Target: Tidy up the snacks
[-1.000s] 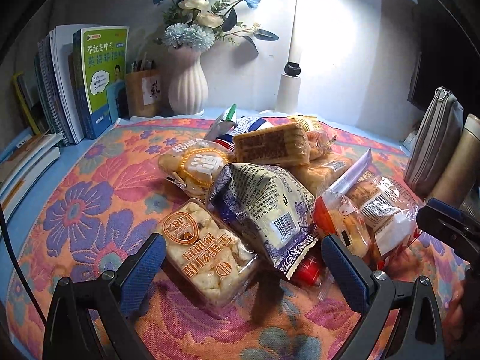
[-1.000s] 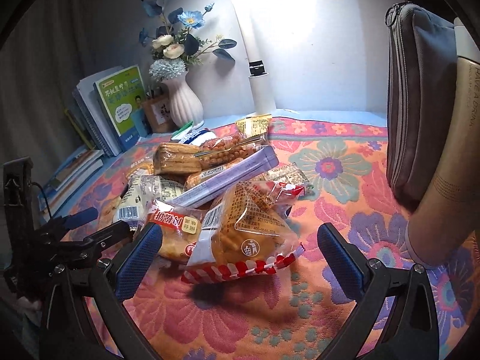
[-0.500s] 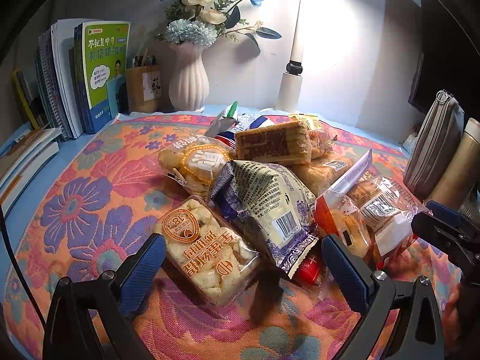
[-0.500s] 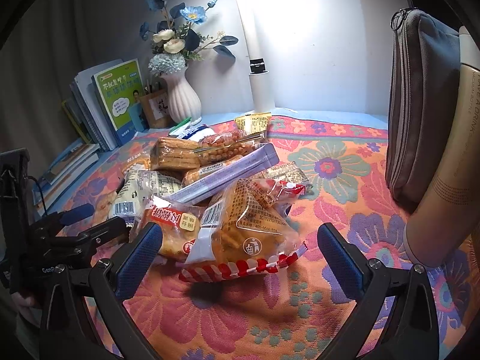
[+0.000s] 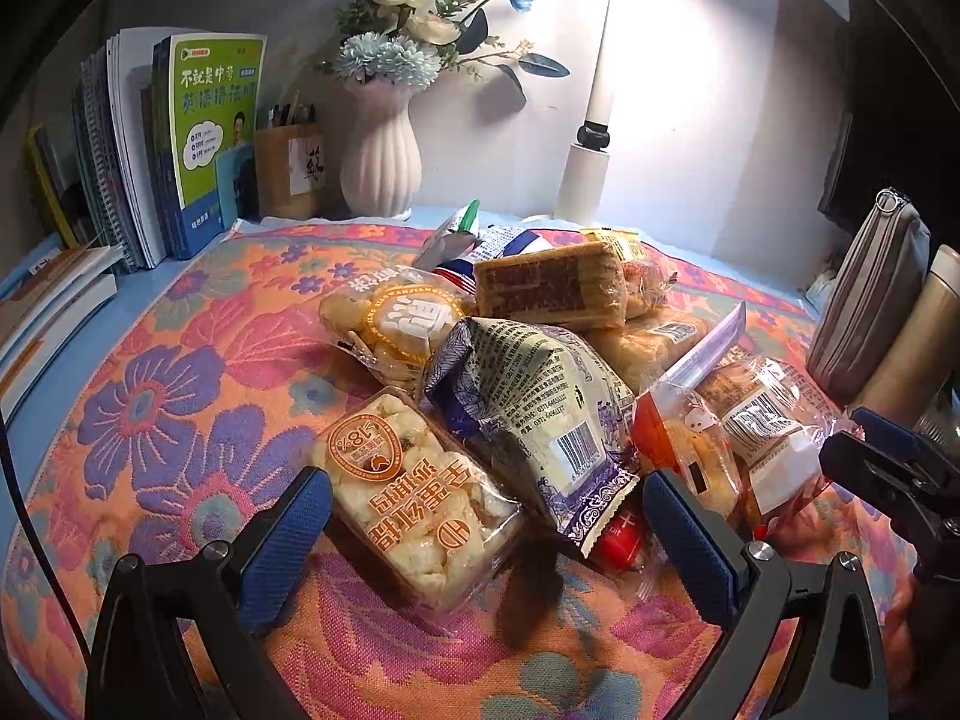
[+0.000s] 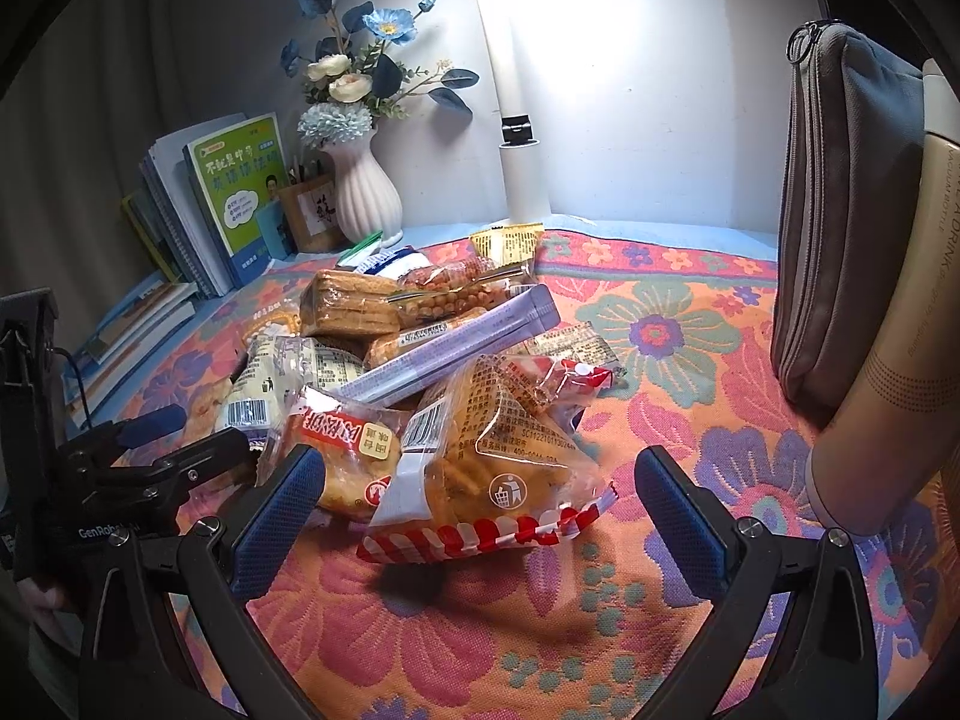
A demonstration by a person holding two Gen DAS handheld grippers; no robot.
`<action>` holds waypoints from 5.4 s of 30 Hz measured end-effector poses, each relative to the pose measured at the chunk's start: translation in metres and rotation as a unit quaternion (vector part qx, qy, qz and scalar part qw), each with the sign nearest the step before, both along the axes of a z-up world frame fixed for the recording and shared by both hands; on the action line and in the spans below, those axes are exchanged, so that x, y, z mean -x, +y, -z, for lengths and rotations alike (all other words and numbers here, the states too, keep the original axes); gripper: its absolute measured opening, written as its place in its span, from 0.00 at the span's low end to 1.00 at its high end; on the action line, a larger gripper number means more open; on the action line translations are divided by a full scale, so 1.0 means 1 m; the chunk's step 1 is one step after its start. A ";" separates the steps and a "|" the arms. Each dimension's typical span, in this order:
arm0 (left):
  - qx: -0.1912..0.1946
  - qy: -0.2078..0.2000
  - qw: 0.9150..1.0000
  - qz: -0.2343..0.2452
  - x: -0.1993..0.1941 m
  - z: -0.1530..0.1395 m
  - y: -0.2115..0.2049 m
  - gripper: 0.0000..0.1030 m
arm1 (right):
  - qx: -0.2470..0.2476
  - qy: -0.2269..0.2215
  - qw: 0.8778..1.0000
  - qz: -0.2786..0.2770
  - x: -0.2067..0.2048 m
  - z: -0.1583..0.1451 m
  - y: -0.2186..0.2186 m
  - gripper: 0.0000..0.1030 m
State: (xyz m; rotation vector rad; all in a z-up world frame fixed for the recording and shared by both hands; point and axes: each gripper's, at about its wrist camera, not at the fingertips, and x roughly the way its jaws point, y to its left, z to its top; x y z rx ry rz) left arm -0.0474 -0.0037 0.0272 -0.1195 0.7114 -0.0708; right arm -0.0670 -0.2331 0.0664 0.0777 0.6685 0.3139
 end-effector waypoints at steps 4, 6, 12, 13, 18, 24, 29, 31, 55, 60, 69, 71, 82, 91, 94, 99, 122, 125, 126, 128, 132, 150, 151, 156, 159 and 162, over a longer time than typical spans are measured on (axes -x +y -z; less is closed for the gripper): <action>0.004 0.002 1.000 0.000 0.000 0.000 0.001 1.00 | 0.001 0.001 1.000 0.000 0.000 0.000 0.002 1.00; 0.006 0.003 1.000 0.000 -0.001 0.000 0.002 1.00 | 0.002 0.001 1.000 0.000 0.000 0.000 0.002 1.00; 0.011 0.004 1.000 -0.002 -0.001 0.000 0.002 1.00 | 0.001 0.001 1.000 0.000 0.000 0.000 0.003 1.00; 0.012 0.004 1.000 -0.003 -0.001 0.000 0.002 1.00 | 0.001 0.001 1.000 0.000 0.000 0.000 0.003 1.00; 0.017 0.006 1.000 -0.004 -0.001 0.000 0.003 1.00 | -0.002 0.001 1.000 0.000 0.001 0.000 0.003 1.00; 0.025 0.010 1.000 -0.003 -0.001 0.000 0.003 1.00 | -0.012 0.003 1.000 0.001 0.002 0.000 -0.001 1.00; 0.032 0.007 0.999 -0.006 0.000 -0.001 0.006 1.00 | -0.012 0.002 1.000 0.000 0.002 -0.001 -0.001 1.00; 0.036 0.005 0.999 -0.010 0.001 -0.001 0.009 1.00 | -0.013 0.002 1.000 0.000 0.002 0.000 -0.002 1.00; 0.086 0.054 0.990 -0.102 -0.019 0.002 0.036 1.00 | -0.041 0.032 0.998 0.027 0.013 -0.009 -0.039 0.96; 0.094 0.046 0.988 -0.113 -0.017 0.000 0.043 0.98 | -0.087 0.089 0.992 0.008 -0.011 0.002 -0.033 0.96; 0.104 0.053 0.985 -0.126 -0.015 0.004 0.051 0.93 | -0.103 0.130 0.986 0.002 -0.036 0.020 -0.008 0.95; 0.094 0.064 0.984 -0.135 -0.019 0.007 0.046 0.87 | -0.102 0.129 0.986 0.009 -0.038 0.020 -0.006 0.95; 0.061 0.091 0.992 -0.067 -0.013 0.004 0.045 0.59 | -0.075 0.136 0.988 0.017 -0.034 0.027 -0.004 0.64; 0.009 0.091 0.995 -0.034 -0.002 0.003 0.049 0.60 | -0.055 0.128 0.990 0.032 -0.015 0.024 -0.018 0.59; -0.005 0.103 0.994 -0.040 -0.008 0.015 0.040 0.60 | -0.066 0.140 0.988 0.027 -0.019 0.027 -0.020 0.62; -0.049 0.089 0.993 -0.063 -0.004 0.016 0.029 0.45 | -0.057 0.139 0.988 0.024 -0.019 0.027 -0.015 0.60; -0.017 0.006 0.999 0.041 0.065 -0.057 -0.085 0.43 | -0.061 0.091 0.991 0.073 0.078 -0.029 -0.079 0.53; -0.016 0.007 0.997 0.070 0.067 -0.060 -0.113 0.43 | -0.056 0.080 0.992 0.086 0.091 -0.037 -0.093 0.54; -0.016 0.008 0.997 0.077 0.069 -0.060 -0.120 0.43 | -0.055 0.076 0.992 0.090 0.095 -0.040 -0.098 0.54; -0.019 0.010 0.995 0.093 0.071 -0.061 -0.137 0.43 | -0.057 0.068 0.991 0.099 0.104 -0.046 -0.108 0.54; -0.015 0.009 0.991 0.130 0.078 -0.068 -0.167 0.43 | -0.067 0.045 0.990 0.117 0.121 -0.062 -0.133 0.54; 0.029 -0.008 0.948 0.318 0.051 -0.122 -0.371 0.43 | -0.077 0.015 0.947 0.311 0.121 -0.080 -0.311 0.54; 0.030 -0.004 0.946 0.324 0.046 -0.121 -0.384 0.43 | -0.079 0.021 0.945 0.317 0.119 -0.076 -0.318 0.54; 0.024 0.014 0.940 0.340 0.028 -0.110 -0.426 0.43 | -0.081 0.051 0.937 0.337 0.110 -0.061 -0.343 0.54; 0.015 0.016 0.939 0.343 0.021 -0.103 -0.442 0.43 | -0.080 0.061 0.936 0.338 0.106 -0.056 -0.349 0.56; 0.006 0.005 0.942 0.335 0.017 -0.100 -0.446 0.62 | -0.088 0.061 0.936 0.336 0.106 -0.056 -0.354 0.62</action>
